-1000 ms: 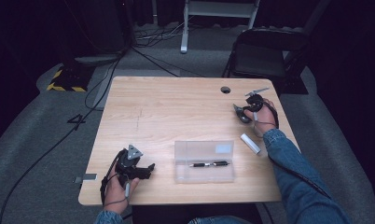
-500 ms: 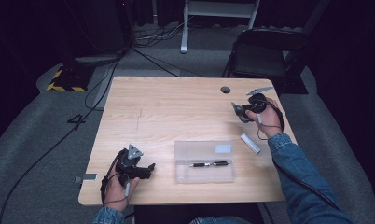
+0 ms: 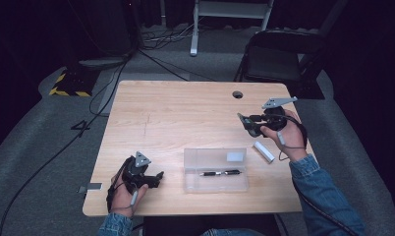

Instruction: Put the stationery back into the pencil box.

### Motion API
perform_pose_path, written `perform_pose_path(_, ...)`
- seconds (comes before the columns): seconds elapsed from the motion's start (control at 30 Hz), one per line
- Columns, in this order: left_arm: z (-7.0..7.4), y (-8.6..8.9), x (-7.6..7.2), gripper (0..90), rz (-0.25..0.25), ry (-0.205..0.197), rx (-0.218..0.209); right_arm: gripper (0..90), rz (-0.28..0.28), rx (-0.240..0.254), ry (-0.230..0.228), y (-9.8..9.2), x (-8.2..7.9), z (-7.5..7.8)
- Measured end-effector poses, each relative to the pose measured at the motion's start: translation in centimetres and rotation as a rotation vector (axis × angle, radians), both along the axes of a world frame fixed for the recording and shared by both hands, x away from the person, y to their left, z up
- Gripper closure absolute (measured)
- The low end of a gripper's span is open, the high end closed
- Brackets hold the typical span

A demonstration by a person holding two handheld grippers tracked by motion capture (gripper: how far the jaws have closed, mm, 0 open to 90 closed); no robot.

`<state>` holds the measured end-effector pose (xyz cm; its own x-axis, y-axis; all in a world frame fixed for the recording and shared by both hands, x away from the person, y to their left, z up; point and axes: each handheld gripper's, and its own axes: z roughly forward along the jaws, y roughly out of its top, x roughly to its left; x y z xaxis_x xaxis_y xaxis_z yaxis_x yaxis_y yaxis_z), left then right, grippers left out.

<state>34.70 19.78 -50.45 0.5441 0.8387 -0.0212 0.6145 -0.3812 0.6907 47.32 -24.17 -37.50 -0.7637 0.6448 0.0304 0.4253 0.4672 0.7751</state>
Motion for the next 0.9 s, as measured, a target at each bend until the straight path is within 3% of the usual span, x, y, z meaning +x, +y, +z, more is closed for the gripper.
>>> perform_pose_path(0.03, 0.0, 0.0, 0.0, 14.0, 0.0, 0.0, 0.0, 52.5, 0.023, 0.012, -0.004, 0.2, -1.1, 0.3)
perform_pose_path(0.33, 0.0, -0.3, 0.2, 7.9, -0.018, 0.014, 0.01, 52.6, 0.092, 0.029, -0.011, 1.1, -4.3, 0.7)
perform_pose_path(0.5, -0.1, -0.3, 0.4, 4.6, -0.019, 0.021, 0.013, 52.6, 0.148, 0.015, -0.018, 2.3, -6.0, 1.0)
perform_pose_path(0.9, -0.1, -0.3, 0.5, 1.5, -0.004, 0.027, 0.02, 52.5, 0.228, -0.004, 0.005, 3.2, -7.9, 0.6)
